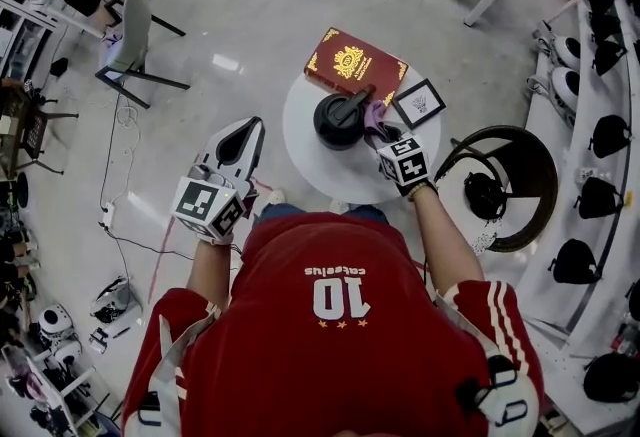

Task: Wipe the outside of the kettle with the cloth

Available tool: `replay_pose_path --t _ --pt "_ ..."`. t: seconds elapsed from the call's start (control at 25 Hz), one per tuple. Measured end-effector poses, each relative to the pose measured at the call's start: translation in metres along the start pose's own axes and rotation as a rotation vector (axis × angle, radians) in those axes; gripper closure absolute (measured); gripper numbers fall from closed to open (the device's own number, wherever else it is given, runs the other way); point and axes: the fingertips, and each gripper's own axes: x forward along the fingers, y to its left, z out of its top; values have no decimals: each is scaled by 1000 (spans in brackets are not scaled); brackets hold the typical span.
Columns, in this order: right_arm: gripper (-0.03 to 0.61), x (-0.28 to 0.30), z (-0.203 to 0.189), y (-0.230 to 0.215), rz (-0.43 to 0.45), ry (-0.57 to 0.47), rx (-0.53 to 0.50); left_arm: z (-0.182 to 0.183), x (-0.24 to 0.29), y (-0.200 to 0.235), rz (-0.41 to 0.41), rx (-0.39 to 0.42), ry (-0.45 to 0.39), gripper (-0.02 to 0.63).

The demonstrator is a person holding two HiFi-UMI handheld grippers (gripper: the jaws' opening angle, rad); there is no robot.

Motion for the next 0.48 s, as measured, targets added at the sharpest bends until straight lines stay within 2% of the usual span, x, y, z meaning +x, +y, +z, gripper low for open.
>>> replay_pose_path --t 0.2,0.48 --pt "529 -5 -1 8 -28 8 14 6 3 9 -46 8 4 606" --pt "529 -14 2 16 -119 -47 151 16 6 20 -127 26 5 606"
